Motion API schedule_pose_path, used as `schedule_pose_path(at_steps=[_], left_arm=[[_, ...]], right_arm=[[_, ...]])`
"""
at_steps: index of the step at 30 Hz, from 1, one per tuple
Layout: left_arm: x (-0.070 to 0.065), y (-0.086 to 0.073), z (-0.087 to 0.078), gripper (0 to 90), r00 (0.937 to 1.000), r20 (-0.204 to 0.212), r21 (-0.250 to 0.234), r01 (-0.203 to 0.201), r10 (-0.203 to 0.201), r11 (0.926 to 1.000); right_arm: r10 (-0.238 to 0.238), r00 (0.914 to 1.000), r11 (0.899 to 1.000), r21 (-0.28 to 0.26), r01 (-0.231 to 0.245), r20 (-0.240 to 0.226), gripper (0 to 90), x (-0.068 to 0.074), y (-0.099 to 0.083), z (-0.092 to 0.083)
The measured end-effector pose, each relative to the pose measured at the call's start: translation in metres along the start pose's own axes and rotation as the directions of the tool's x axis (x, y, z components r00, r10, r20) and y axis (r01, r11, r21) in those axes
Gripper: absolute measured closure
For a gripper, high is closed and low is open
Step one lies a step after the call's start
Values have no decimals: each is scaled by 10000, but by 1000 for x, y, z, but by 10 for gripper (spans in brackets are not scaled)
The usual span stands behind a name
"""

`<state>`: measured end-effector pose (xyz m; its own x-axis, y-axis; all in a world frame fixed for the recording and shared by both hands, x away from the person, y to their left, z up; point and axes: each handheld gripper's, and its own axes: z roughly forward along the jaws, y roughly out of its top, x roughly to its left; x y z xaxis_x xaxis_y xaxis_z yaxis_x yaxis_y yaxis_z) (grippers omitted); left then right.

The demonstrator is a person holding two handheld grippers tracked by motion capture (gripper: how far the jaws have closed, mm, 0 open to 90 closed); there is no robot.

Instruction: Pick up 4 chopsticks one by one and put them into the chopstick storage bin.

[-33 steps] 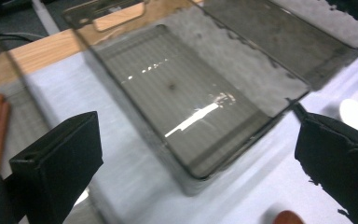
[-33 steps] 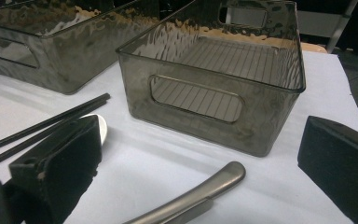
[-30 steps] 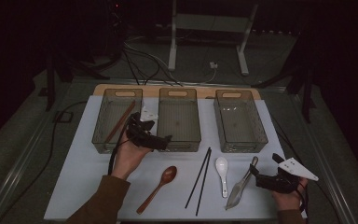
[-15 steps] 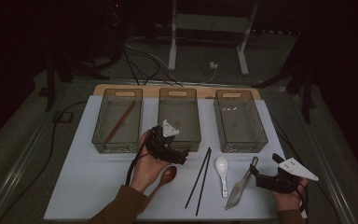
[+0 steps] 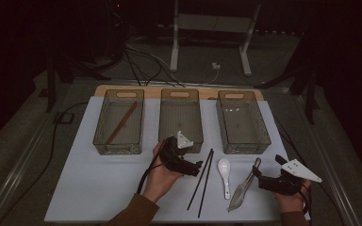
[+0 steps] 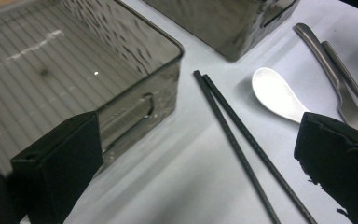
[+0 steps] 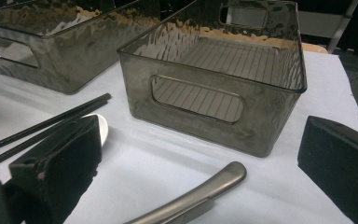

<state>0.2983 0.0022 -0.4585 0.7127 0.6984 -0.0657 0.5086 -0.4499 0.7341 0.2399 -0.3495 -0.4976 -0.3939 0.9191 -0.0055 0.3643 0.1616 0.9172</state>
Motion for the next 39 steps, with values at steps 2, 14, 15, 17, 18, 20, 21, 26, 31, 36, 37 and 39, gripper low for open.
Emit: schedule_pose_path(at_steps=[2, 14, 15, 17, 18, 20, 21, 26, 31, 36, 37, 39], left_arm=[[-5, -2, 3, 21, 10000, 50, 73, -70, 69, 9999], [-30, -12, 33, 83, 9978, 488, 796, -492, 454, 9956], [-32, -13, 36, 96, 9980, 380, 890, -530, 498, 9946], [-33, -15, 42, 191, 9989, 281, 1011, -398, 372, 9941], [-34, -16, 44, 229, 9991, 259, 1069, -361, 336, 9936], [-34, -18, 49, 399, 9977, 573, 1096, -430, 369, 9930], [-35, -19, 51, 459, 9971, 663, 1163, -459, 383, 9921], [-40, -21, 60, 684, 9978, 550, 1552, -461, 379, 9868], [-39, -23, 63, 804, 9997, 117, 1672, -246, 230, 9856], [-35, -23, 60, 853, 9978, -604, 1841, -157, 273, 9828], [-33, -24, 60, 859, 9976, -676, 1810, -35, 160, 9835], [-29, -25, 59, 863, 9976, -689, 1785, 91, 33, 9839]], right_arm=[[-6, 10000, 10000, -4, 6, 7, 0, 0, 0, 0], [-12, 10000, 10000, -21, 12, -3, 0, 0, 0, 0], [-23, 10000, 10000, -17, 22, -4, 0, 0, 0, 0], [-17, 10000, 10000, -24, 17, -6, 0, 0, 0, 0], [-33, 10000, 10000, -33, 33, -4, 0, 0, 0, 0], [-34, 10000, 10000, -35, 34, -6, 0, -1, 0, 0], [-36, 10000, 10000, -28, 36, -10, 0, -1, 0, 0], [-45, 10000, 10000, -31, 45, -17, 0, 0, 0, 0], [-22, 10000, 10000, -44, 22, -8, 0, 0, 0, -1], [-42, 10000, 10000, -51, 42, -9, 0, 0, 0, -1], [-26, 10000, 10000, -47, 26, -7, 0, 0, 0, -2], [-25, 10000, 10000, -46, 25, -1, 0, -1, 0, -2]])
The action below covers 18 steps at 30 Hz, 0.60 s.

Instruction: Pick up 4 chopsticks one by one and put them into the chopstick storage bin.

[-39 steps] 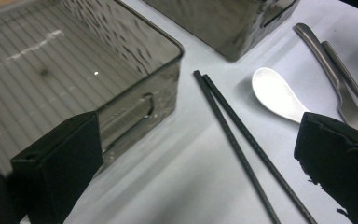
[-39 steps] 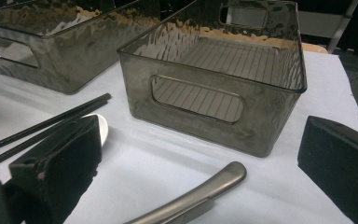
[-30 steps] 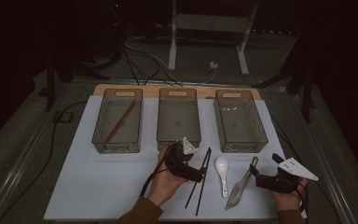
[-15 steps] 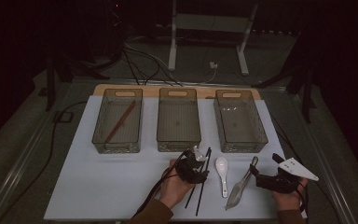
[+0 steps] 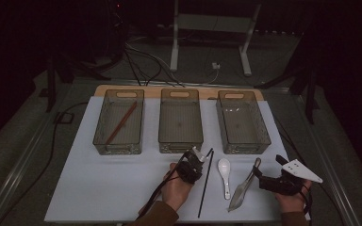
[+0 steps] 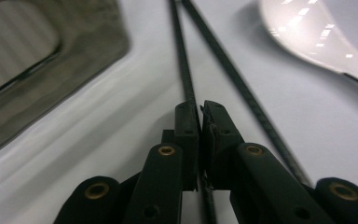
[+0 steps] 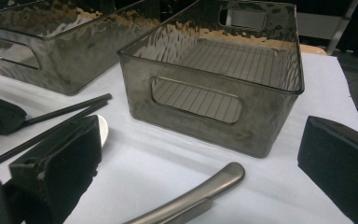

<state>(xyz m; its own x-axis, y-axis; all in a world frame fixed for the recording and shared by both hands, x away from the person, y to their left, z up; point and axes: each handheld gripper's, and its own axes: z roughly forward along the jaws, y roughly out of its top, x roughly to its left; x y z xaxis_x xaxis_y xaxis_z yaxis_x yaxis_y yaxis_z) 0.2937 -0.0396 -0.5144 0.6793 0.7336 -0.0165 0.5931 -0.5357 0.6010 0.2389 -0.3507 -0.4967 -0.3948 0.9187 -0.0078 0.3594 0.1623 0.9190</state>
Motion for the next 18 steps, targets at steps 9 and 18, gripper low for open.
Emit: schedule_pose_path(at_steps=[9, 18], left_arm=[[-1, 1, 2, 860, 9999, -140, 8, -77, 77, 10000], [4, 4, 3, 877, 9996, 93, -15, 249, -248, 9997]], right_arm=[[-35, 10000, 10000, 37, 35, 2, 0, 1, 0, 1], [-43, 10000, 10000, 46, 43, -7, 0, 1, 0, 1]])
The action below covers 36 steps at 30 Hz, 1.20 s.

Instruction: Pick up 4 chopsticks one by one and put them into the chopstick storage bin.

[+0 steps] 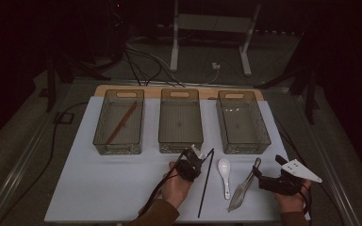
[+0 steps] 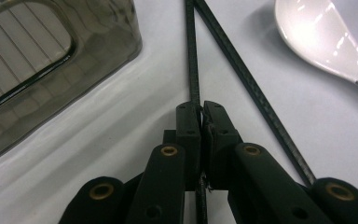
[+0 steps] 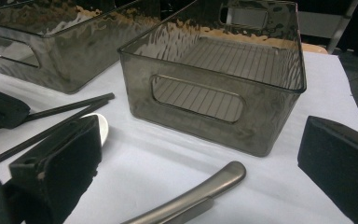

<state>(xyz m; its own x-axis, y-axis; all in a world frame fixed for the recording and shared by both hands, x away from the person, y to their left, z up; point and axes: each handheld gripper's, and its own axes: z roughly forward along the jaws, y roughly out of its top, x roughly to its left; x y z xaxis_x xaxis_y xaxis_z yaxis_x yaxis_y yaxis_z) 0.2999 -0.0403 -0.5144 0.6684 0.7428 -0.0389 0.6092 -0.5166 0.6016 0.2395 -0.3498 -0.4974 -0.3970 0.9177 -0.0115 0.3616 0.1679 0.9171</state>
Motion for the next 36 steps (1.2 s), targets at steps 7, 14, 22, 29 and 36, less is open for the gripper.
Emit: schedule_pose_path(at_steps=[7, 14, 22, 29, 36], left_arm=[[0, 1, -1, 878, 9979, 339, -331, 569, -558, 9978], [5, 3, -14, 878, 9923, 799, -750, 1011, -951, 9920], [11, 8, -34, 878, 9853, 1171, -1250, 1388, -1243, 9824], [18, 15, -51, 878, 9862, 1173, -1522, 1344, -1171, 9792], [34, 20, -67, 878, 9871, 1061, -1709, 1366, -1196, 9758]], right_arm=[[20, 10000, 10000, -15, -20, 9, 0, -1, 0, 0], [23, 10000, 10000, -21, -23, 1, 0, 0, 0, 0], [2, 10000, 10000, 19, -2, -1, 0, 0, 0, 0], [15, 10000, 10000, 7, -15, 2, 0, 0, 0, 0], [23, 10000, 10000, 0, -23, 18, 0, 0, 0, 0]])
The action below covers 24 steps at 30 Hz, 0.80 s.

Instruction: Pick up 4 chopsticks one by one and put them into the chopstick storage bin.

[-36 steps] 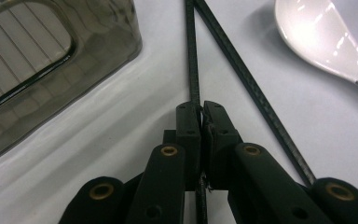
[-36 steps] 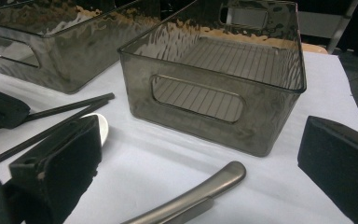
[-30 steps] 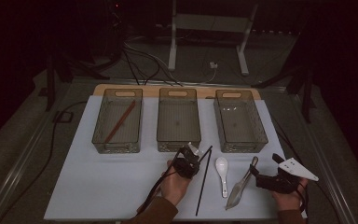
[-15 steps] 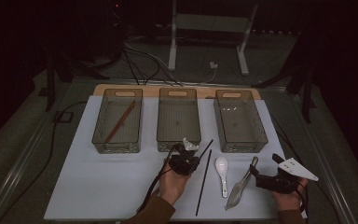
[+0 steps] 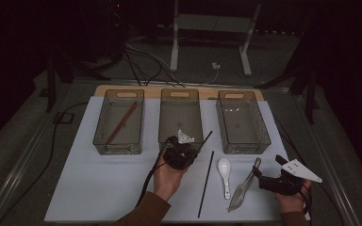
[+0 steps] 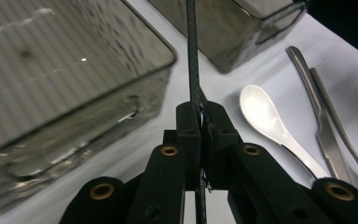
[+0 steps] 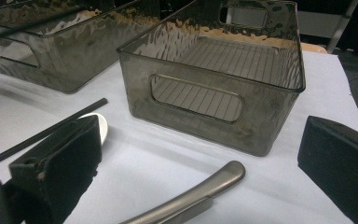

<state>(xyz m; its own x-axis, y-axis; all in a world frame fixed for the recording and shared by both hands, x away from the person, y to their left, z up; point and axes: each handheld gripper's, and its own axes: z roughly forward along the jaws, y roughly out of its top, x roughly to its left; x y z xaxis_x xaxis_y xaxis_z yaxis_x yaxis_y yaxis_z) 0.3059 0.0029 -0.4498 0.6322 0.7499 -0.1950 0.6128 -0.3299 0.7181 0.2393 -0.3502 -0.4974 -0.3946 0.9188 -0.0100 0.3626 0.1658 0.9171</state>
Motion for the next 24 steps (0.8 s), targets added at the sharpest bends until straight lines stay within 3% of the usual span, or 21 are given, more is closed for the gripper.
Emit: schedule_pose_path(at_steps=[14, 24], left_arm=[[20, 7, -16, 878, 9993, -331, -20, -171, 170, 9999], [31, 10, -22, 878, 9989, -468, -108, -18, 13, 9999]], right_arm=[[4, 10000, 10000, 12, -4, -13, 0, 0, 0, 0], [1, 10000, 10000, -2, -1, -1, 0, 0, 0, 0]])
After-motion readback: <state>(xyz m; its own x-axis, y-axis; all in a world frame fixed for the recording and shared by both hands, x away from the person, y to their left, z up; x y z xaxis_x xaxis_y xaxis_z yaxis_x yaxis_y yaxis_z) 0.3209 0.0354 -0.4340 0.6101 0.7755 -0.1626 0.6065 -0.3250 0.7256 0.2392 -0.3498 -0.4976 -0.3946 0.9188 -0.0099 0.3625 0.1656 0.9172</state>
